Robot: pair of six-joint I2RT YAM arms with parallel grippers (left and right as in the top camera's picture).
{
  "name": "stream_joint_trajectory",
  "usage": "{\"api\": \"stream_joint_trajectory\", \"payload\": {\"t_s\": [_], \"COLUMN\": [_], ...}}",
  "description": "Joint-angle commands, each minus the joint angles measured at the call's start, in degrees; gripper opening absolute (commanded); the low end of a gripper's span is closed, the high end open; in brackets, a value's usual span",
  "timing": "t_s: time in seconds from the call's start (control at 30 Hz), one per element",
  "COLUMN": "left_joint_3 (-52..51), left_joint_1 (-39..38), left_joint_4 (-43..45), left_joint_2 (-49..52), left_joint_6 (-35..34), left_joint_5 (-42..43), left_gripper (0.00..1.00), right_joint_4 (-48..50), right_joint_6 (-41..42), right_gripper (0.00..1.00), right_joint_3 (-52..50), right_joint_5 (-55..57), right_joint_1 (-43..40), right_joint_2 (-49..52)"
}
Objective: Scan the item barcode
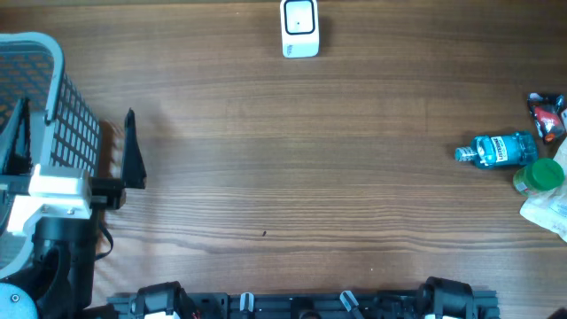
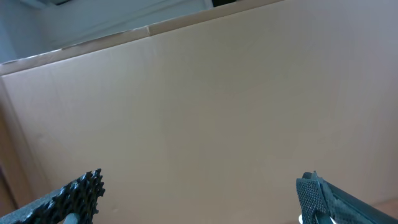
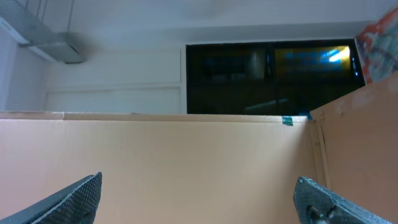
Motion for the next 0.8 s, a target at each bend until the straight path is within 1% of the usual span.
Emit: {"api": "stream_joint_trajectory", "payload": {"t_s": [0.0, 0.07, 0.2, 0.37, 0.53, 0.57, 0.63, 0.77], "left_joint_3": [0.1, 0.1, 0.1, -0.1, -4.9, -6.6, -8.4, -9.9], "left_joint_1": [0.4, 0.4, 0.4, 0.4, 0.4, 0.4, 0.4, 0.0], "left_joint_4": [0.4, 0.6, -1.1, -0.9, -2.0, -2.0, -1.9, -0.9], "left_joint_2": [-1.8, -4.1, -7.6, -13.3, -21.9, -23.7, -25.6, -30.0], "left_joint_6": [-0.3, -0.3, -0.3, -0.3, -0.3, -0.3, -0.3, 0.1], "left_joint_5": [-1.2, -0.6, -0.1, 9.6, 9.5, 9.5, 9.5, 9.5], "left_gripper": [1.00, 1.00, 1.00, 1.00, 1.00, 1.00, 1.00, 1.00], "right_joint_4": [-0.5, -1.2, -1.6, -1.5, -1.3, -1.3, -1.3, -1.2], "right_joint_6": [-0.1, 0.0, 1.4, 1.4, 1.5, 3.0, 5.2, 5.4], "right_gripper": [1.00, 1.00, 1.00, 1.00, 1.00, 1.00, 1.00, 1.00], "right_joint_3": [-0.6, -1.0, -1.5, -1.6, -1.6, -1.6, -1.6, -1.6], "right_joint_5": [1.2, 1.2, 1.2, 1.2, 1.2, 1.2, 1.2, 1.2], "right_joint_1": [0.2, 0.2, 1.7, 3.2, 3.2, 3.2, 3.2, 3.2], "right_joint_2": [-4.5, -6.8, -6.7, -6.7, -6.7, -6.7, -6.7, -6.7]}}
